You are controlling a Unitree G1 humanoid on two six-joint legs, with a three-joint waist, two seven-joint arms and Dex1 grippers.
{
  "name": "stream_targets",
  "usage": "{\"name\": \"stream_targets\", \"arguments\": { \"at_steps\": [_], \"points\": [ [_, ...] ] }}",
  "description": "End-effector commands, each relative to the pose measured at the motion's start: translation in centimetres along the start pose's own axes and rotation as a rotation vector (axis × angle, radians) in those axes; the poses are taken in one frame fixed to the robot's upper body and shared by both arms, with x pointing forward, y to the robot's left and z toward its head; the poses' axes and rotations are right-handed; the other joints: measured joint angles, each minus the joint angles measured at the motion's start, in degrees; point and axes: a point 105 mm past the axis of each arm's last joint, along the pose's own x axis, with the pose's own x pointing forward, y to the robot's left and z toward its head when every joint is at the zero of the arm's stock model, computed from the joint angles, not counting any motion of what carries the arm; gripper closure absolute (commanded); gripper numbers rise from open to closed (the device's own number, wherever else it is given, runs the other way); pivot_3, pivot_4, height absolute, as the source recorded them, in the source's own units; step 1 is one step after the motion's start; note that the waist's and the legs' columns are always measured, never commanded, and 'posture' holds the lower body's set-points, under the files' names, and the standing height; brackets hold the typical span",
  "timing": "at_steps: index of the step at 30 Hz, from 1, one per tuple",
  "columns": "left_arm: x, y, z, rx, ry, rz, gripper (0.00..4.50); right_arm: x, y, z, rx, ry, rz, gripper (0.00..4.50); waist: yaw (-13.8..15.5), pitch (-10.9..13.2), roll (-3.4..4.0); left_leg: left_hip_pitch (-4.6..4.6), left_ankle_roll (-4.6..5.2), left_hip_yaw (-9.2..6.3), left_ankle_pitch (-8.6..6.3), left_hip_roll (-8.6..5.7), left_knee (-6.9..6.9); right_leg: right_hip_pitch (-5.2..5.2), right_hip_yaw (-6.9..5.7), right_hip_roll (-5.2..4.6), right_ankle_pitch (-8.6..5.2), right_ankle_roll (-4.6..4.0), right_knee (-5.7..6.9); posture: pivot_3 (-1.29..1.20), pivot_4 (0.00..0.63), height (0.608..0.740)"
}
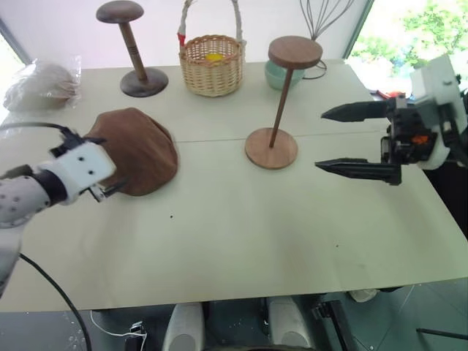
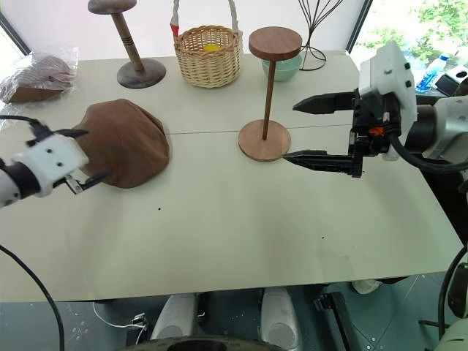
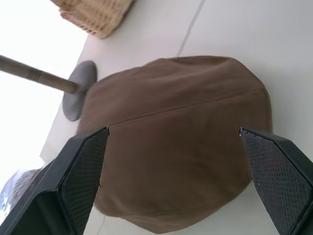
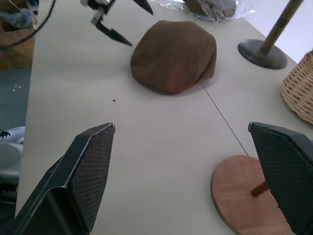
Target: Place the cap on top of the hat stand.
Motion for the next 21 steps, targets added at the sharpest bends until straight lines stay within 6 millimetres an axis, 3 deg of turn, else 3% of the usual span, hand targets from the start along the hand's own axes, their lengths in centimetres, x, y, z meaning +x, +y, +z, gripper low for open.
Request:
{"name": "stream_targets", "arguments": {
  "at_steps": [1,8,21],
  "points": [
    [0.5,-0.4,1.2,0.119,-0.006,-0.019,0.0,-0.2,0.2,0.3,-0.029,0.007,-0.02,0.02,0.02,0.01,-0.01,-0.02,0.0,0.0,0.0,0.0,0.05,0.01,0.0,0.0,0.0,0.0,0.0,0.0,0.15,0.728],
    [3.6,-2.0,0.8,0.213,0.03,0.015,0.0,-0.1,0.8,0.4,-0.016,0.004,-0.034,0.02,0.18,0.01,-0.01,-0.04,0.0,-0.01,0.0,0.0,0.29,0.13,0.01,-0.01,0.07,0.1,0.01,0.0,0.15,0.728],
    [7.7,-4.9,0.6,0.133,0.12,0.179,0.0,-0.8,2.1,2.1,0.001,-0.011,-0.009,0.02,0.29,0.0,-0.05,-0.05,0.06,-0.05,-0.02,-0.01,0.52,0.22,0.02,-0.01,0.14,0.23,0.08,0.0,0.15,0.728]
  ]
}}
